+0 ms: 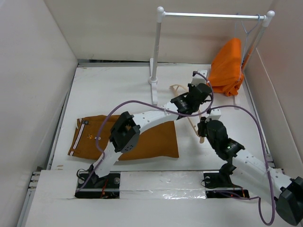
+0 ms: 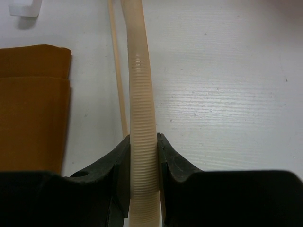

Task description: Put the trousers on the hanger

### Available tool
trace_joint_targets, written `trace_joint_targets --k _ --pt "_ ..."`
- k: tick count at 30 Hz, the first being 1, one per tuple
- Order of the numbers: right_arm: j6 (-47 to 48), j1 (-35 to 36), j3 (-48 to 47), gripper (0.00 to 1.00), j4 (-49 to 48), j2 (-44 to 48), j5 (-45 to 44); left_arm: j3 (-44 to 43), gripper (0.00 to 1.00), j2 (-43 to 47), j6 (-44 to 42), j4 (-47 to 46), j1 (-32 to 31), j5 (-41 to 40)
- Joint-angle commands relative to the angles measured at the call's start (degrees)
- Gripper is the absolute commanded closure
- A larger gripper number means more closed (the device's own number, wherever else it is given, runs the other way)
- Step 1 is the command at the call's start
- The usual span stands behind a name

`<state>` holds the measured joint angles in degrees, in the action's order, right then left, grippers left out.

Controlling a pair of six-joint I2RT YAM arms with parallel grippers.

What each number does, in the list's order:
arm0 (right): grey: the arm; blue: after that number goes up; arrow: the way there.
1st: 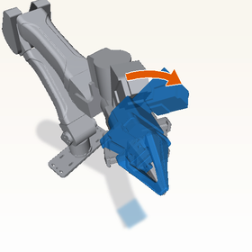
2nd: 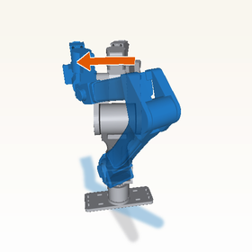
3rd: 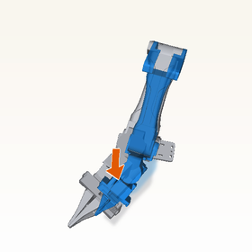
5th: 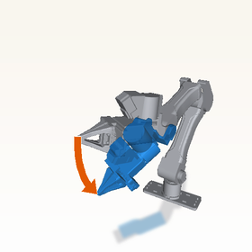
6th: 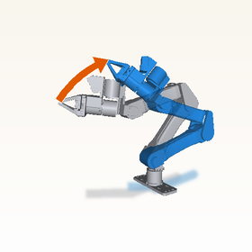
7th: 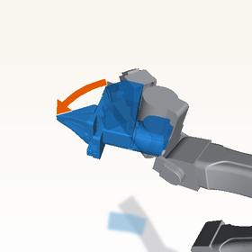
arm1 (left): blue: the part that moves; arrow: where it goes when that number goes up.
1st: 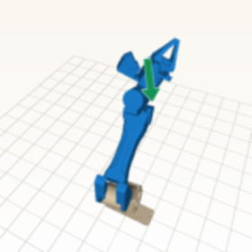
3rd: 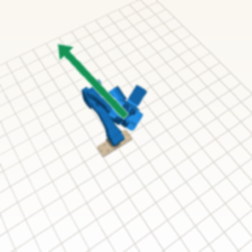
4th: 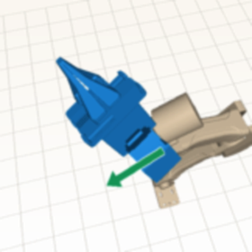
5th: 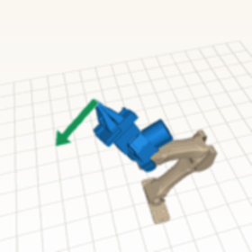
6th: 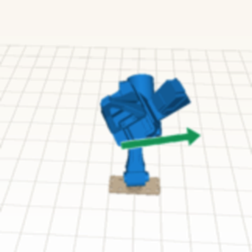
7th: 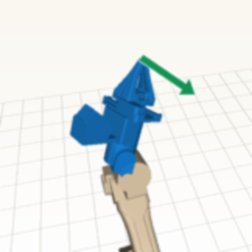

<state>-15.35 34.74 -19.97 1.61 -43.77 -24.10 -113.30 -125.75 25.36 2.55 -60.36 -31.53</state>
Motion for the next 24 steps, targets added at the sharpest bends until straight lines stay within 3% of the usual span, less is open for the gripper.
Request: trace_joint_targets --k 1,9,11,12,14,17,22,24 --pt "-0.46 0.94 -0.25 0.96 -1.78 1.49 -1.48 -1.67 0.98 0.68 -0.23 0.27 0.86 -2.21" --pt "-2.05 2.17 0.37 0.67 4.45 7.9 -2.8 17.12 1.0 11.84 0.47 -9.83 0.86 -4.85" --pt "-2.05 2.17 0.45 0.53 5.24 9.22 -2.19 21.95 1.0 14.9 1.7 -11.68 0.86 -5.3" --pt "-1.96 2.17 0.37 0.39 5.42 10.45 -1.49 23.63 1.0 16.14 2.4 -12.21 0.86 -5.3" --pt "-1.43 2.7 -0.68 0.24 8.57 11.86 0.09 30.02 1.0 19.73 4.15 -15.63 0.86 -4.25" --pt "-0.91 3.4 -1.83 0.2 9.2 14.41 3.69 36.62 1.0 23.78 7.05 -18.8 -0.19 -2.75" --pt "1.02 3.4 -5.34 0.19 11.57 17.4 7.3 43.24 1.0 26.88 12.06 -21.62 -4.59 -8.28" --pt "1.38 3.4 -6.05 0.14 11.15 17.67 9.59 45.96 1.0 27.49 14.87 -22.05 -6.08 -8.64"
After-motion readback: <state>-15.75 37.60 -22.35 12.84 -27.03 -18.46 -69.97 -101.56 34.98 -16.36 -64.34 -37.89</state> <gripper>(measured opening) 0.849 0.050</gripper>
